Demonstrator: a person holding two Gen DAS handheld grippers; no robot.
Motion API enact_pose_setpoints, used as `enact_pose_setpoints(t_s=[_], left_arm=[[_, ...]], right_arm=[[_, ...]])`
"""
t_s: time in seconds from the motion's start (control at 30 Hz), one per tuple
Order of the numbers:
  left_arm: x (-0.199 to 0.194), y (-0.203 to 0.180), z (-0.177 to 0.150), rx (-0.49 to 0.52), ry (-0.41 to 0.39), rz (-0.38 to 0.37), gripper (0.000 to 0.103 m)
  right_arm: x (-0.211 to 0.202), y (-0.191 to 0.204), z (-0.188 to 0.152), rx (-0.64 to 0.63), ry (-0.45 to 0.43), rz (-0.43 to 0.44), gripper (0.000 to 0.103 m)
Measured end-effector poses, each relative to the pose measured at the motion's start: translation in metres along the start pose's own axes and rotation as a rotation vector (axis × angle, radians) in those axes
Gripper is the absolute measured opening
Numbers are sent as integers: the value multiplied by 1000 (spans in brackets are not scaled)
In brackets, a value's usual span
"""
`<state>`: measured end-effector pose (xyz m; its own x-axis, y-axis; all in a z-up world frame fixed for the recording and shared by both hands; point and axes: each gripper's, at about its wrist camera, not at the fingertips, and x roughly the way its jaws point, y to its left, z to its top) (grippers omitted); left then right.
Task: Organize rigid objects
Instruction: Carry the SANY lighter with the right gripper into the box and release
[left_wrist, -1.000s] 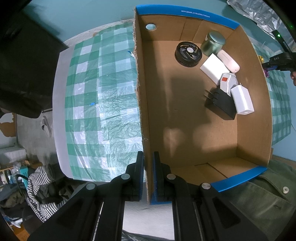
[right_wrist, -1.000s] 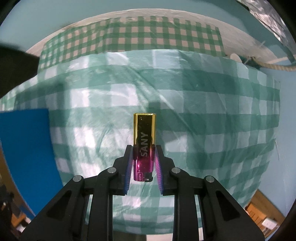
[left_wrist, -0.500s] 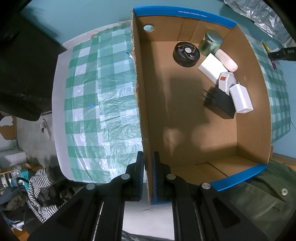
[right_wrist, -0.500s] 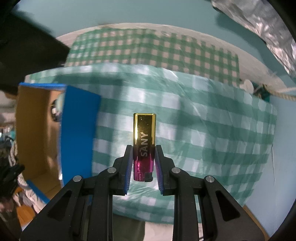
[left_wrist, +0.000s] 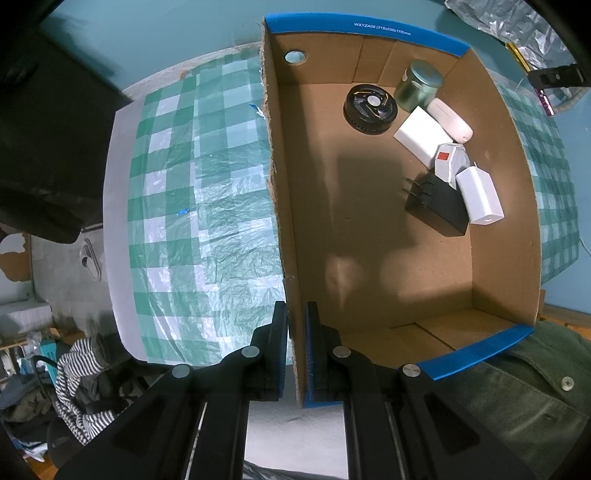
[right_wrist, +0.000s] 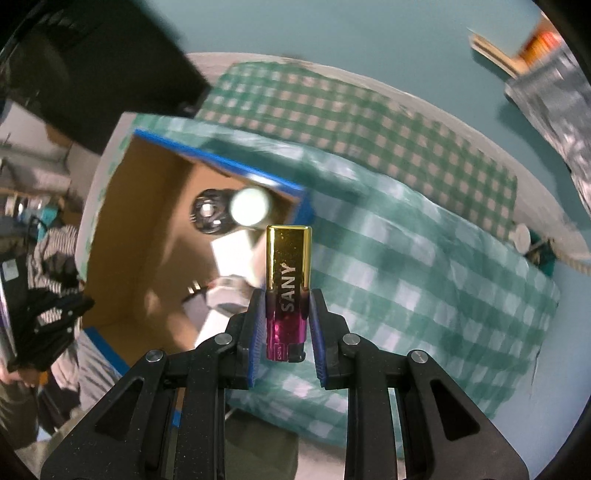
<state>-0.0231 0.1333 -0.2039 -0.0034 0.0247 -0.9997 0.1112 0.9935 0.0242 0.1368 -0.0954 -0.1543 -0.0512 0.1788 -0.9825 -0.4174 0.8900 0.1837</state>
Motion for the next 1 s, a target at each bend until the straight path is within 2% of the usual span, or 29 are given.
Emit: enact_pose_setpoints(t_s=[0.37, 0.67, 0.93, 1.0], left_arm=[[-1, 0, 1, -3, -3, 0, 8], [-2, 2, 1, -9, -5, -3, 8], [-2, 3, 1, -11, -5, -3, 8], [-2, 3, 0, -13, -6, -4, 8]], right_arm=[[42, 60, 14, -222, 77, -18, 22], [70, 86, 11, -368, 115, -32, 22], [70, 89, 14, -368, 92, -18, 22], [65, 87, 14, -348, 80, -14, 26]])
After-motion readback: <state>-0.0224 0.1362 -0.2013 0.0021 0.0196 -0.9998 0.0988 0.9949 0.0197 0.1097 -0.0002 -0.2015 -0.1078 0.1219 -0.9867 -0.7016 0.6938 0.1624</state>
